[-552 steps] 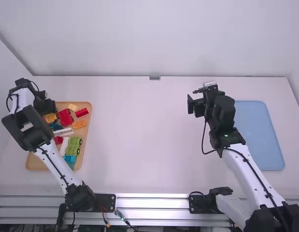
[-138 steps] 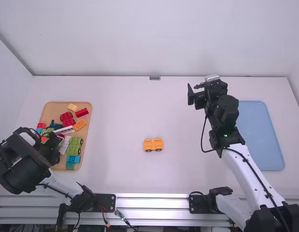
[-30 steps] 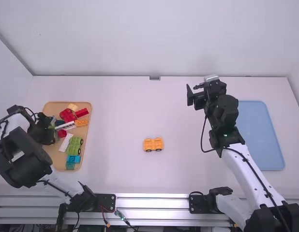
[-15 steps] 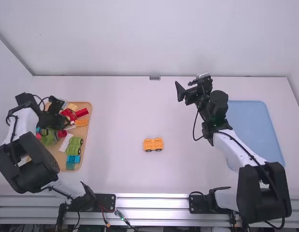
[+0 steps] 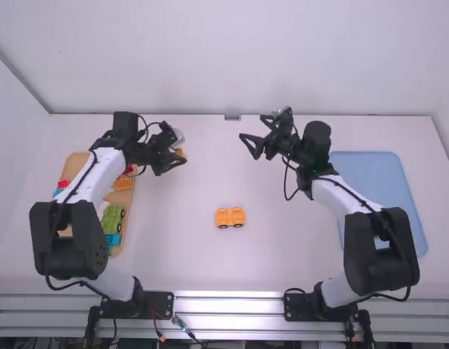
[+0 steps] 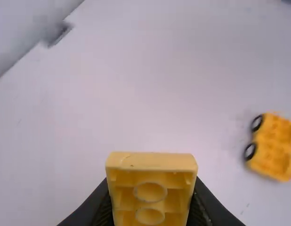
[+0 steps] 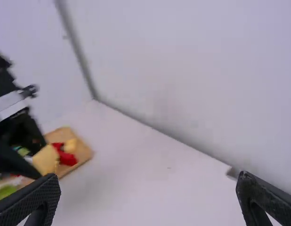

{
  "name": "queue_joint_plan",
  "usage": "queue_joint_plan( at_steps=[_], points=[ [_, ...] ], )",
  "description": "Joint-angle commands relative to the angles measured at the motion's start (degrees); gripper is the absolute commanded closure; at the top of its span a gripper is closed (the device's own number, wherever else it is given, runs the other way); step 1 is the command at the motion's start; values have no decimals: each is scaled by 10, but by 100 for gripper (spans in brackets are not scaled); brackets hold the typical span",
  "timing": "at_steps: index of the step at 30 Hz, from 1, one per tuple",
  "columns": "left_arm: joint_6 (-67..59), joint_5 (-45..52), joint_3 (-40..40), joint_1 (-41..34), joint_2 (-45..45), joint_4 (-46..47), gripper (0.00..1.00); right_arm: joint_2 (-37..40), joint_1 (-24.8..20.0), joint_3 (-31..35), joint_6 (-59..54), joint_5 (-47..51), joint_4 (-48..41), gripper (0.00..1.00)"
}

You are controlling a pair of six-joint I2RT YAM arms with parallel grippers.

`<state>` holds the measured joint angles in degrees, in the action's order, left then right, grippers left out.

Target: Assemble lego blocks to make yellow taxi

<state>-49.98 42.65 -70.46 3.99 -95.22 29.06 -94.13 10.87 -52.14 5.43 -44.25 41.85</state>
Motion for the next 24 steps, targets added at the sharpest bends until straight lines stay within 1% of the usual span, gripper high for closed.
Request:
queue_joint_plan(
  at_steps=[1, 2, 4, 5, 6, 9, 12, 14, 15, 17, 18, 19, 20, 22, 24],
  points=[
    [-4, 101, -3, -27, 12, -6, 98, -15, 1, -27, -50, -152, -3, 1],
    [-4, 123, -3, -40, 12, -11, 98, -16, 1, -28, -75, -187, -2, 1],
    [-2, 168, -3, -62, 12, -21, 98, -16, 0, -31, -101, -214, -2, 1],
    [1, 173, -3, -65, 12, -23, 98, -16, 1, -31, -100, -215, 0, 1],
    [24, 190, -3, -75, 12, -39, 98, -16, 1, -31, -99, -216, 4, 1],
    [70, 200, -3, -90, 8, -77, 98, -16, 7, -31, -100, -213, 12, 1],
    [124, 200, 0, -111, -3, -138, 98, -16, 25, -31, -101, -213, 8, 4],
    [132, 206, 2, -117, -5, -154, 98, -16, 30, -31, -110, -217, 2, 5],
    [132, 229, 7, -123, -9, -178, 98, -16, 38, -31, -141, -235, -7, 5],
    [131, 247, 8, -124, -13, -189, 98, -16, 42, -31, -154, -254, -8, 9],
    [132, 261, 9, -122, -17, -199, 98, -16, 42, -31, -161, -279, -5, 10],
    [131, 271, 12, -122, -19, -206, 98, -16, 40, -31, -155, -304, 11, 12],
    [131, 271, 12, -122, -19, -206, 98, -16, 40, -31, -155, -304, 11, 12],
    [131, 288, 20, -123, -22, -217, 98, -16, 31, -31, -112, -311, 40, 14],
    [131, 316, 31, -121, -24, -238, 98, -16, 29, -31, -75, -312, 62, 13]
  ],
)
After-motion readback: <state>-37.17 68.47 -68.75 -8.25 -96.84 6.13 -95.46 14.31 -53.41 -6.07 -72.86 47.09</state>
